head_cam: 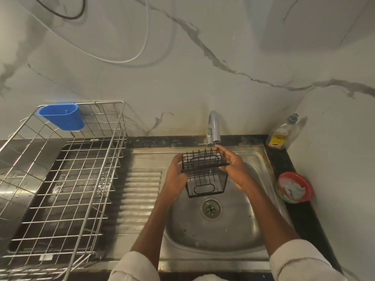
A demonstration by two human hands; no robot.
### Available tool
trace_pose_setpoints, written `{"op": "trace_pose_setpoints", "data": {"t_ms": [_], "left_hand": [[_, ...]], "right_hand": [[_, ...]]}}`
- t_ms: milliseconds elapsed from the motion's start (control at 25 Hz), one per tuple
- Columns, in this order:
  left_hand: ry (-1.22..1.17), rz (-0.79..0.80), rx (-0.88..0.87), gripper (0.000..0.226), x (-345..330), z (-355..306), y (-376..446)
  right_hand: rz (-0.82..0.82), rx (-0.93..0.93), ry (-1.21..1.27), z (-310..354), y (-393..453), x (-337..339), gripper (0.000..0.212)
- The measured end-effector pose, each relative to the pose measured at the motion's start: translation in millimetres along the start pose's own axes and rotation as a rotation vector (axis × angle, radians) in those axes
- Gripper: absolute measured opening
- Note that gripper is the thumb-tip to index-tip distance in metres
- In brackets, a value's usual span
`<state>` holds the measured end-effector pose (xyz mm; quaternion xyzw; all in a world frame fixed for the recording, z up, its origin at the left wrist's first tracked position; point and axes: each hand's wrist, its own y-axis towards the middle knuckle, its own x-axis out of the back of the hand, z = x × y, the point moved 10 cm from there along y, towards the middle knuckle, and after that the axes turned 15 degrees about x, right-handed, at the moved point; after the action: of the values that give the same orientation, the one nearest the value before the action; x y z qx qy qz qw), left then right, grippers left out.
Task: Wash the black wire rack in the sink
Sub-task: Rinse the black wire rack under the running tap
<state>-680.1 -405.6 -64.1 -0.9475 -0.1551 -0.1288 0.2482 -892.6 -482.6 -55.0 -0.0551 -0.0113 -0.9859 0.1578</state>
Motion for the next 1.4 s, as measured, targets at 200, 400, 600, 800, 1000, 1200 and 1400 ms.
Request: {"op": "trace_pose_setpoints", "data": {"t_ms": [200, 400, 600, 800, 1000, 1200, 1400], "left_hand": [[0.142, 0.113, -0.096, 0.05, -40, -36, 14], [0.157, 0.281, -0.125, 0.048, -81, -67, 27], [-0.031, 0.22, -0.007, 0.029, -88, -47, 53], [-0.071, 0.238, 0.162, 0.034, -96, 25, 67], [-0.096, 0.235, 0.408, 0.033, -106, 92, 76], [-0.397, 0.265, 0.732, 0.023, -117, 130, 63], [-0.494, 0.124, 0.693, 0.018, -104, 131, 73]], "right_hand": [[0.027, -0.026, -0.245, 0, -30, 42, 0.092], [-0.085, 0.038, -0.474, 20, -44, 72, 0.075], [-0.313, 0.054, -0.546, 25, -51, 78, 0.064], [-0.369, 0.044, -0.512, 37, -53, 79, 0.065], [-0.266, 0.155, -0.542, 46, -63, 80, 0.063], [-0.167, 0.045, -0.315, 12, -85, 77, 0.071], [-0.151, -0.04, -0.24, -7, -98, 83, 0.08]]}}
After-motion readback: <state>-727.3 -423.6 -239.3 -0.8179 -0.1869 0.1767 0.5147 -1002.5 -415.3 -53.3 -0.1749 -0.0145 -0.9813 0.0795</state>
